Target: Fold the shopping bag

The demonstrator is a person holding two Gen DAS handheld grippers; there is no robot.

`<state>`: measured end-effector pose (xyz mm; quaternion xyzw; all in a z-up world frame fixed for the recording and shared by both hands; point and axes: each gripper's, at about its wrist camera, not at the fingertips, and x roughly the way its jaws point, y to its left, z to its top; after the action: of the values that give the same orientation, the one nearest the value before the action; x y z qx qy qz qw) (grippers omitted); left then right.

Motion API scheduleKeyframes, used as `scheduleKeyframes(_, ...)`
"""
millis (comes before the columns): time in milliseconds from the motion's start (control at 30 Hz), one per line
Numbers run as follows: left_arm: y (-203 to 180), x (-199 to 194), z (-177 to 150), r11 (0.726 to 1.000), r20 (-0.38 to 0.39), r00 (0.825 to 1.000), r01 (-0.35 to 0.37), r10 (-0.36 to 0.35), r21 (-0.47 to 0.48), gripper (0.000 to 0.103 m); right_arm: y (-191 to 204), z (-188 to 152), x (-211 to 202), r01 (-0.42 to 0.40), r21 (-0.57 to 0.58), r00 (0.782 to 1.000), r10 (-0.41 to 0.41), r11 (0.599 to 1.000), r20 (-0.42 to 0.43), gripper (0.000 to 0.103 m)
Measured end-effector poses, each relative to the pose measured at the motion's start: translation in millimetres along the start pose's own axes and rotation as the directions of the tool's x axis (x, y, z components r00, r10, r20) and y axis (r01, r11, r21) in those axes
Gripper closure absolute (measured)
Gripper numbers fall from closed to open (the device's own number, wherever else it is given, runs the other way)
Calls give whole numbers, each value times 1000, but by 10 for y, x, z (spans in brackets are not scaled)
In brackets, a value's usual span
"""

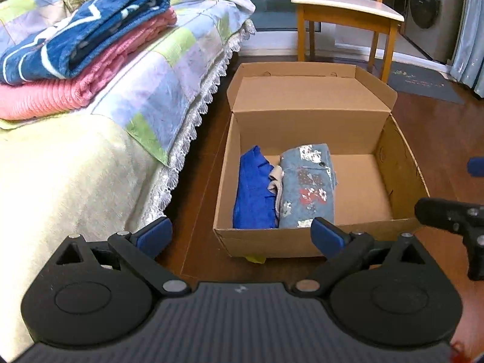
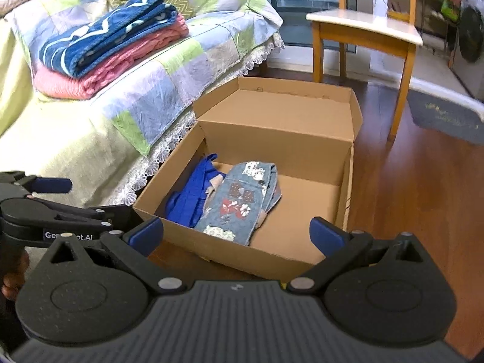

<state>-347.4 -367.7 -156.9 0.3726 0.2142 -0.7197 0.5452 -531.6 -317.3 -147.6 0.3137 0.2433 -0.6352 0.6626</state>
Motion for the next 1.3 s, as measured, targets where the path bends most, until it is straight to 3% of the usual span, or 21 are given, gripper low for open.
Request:
scheduleKeyframes(200,68,-82,-29,1000,26,1000,-6,7,-21,4,204,56,-84,131,-85,989,-125,988,76,1)
scheduleKeyframes(400,115,-156,-45,999,16,998,-53,53,-13,4,442,27,-86,295,-166,949,-268,941,163,1)
scheduleKeyframes(733,268,-176,-85,998,-24,999,-36,35,-45,4,304,108,27,175,-26,985,-175,984,1,1)
scheduleKeyframes(967,324,-123,-97,997,-47,998,-40,37,-68,4,298,77,203,162,22,984,-160,987,-81,1)
scheduleKeyframes(1300,359,-35,-128,997,-92,995,-51,45,-66,4,349,36,366,164,25,978,-159,986,-136,1)
